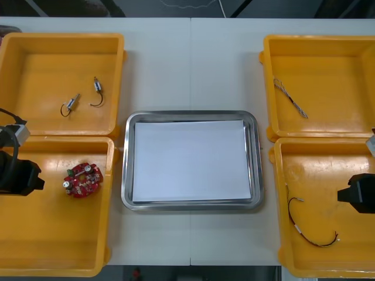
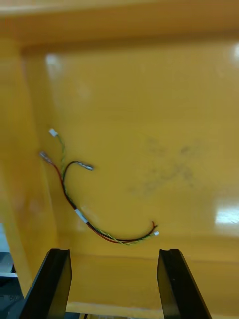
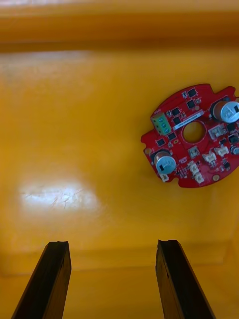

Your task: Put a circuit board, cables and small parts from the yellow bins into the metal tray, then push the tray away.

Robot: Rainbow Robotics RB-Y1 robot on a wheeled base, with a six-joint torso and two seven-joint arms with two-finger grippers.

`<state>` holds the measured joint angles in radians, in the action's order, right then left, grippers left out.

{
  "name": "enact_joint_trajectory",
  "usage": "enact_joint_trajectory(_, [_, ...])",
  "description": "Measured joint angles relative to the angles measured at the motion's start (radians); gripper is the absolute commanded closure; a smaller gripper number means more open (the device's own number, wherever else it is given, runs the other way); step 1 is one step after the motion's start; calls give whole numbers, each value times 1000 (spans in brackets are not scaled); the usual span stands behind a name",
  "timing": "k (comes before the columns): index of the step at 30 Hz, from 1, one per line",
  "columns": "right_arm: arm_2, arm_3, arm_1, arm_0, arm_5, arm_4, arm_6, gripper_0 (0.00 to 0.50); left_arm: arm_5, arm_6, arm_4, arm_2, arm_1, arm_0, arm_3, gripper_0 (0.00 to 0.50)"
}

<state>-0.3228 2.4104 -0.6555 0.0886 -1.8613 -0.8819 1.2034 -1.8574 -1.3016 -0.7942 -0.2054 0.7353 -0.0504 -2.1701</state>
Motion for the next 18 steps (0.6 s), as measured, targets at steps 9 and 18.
enact_joint_trajectory(9, [74, 29, 1, 68, 116, 43, 46, 0, 122, 0, 28, 78, 0, -12, 71, 0])
enact_joint_trajectory(18, [82, 29, 2, 90, 126, 76, 268, 0, 211, 1, 54, 153, 0, -24, 110, 0])
